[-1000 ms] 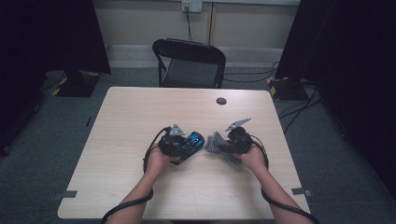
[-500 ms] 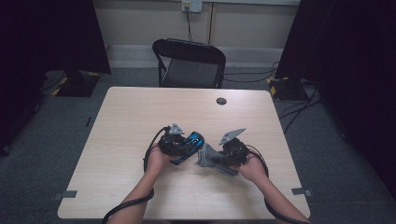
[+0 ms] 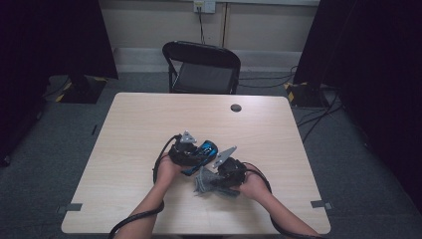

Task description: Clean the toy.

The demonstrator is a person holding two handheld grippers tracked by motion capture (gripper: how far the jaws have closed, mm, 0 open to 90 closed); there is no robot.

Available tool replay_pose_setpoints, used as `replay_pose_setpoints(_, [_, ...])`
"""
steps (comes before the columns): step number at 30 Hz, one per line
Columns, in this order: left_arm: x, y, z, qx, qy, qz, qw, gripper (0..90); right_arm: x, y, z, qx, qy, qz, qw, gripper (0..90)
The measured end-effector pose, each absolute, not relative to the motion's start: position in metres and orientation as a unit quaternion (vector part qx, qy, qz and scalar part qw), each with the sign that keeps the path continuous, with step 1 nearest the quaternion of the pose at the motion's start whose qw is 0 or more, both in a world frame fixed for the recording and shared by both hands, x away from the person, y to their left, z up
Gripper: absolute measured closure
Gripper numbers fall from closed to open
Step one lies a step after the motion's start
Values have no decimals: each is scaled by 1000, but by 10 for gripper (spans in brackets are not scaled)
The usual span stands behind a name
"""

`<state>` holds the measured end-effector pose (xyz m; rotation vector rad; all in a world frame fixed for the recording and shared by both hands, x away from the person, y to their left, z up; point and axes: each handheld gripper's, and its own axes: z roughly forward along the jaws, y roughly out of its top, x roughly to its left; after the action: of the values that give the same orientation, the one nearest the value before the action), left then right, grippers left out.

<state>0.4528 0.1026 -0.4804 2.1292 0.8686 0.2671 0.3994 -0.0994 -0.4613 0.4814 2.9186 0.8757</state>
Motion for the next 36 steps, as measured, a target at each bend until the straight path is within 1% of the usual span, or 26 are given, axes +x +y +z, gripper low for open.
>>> replay_pose_setpoints(11, [451, 103, -481, 843, 342, 111, 400, 433, 408, -69, -472, 137, 946, 294, 4, 700])
replay_pose_setpoints(21, [450, 103, -481, 842, 341, 117, 401, 434, 425, -77, -474, 182, 938, 296, 7, 697])
replay_pose_setpoints(24, [450, 104, -481, 844, 338, 117, 400, 434, 427, -80, -474, 186, 937, 295, 14, 696])
replay_pose_setpoints(36, [449, 105, -481, 845, 338, 117, 397, 434, 436, -92, -473, 202, 936, 288, 22, 694])
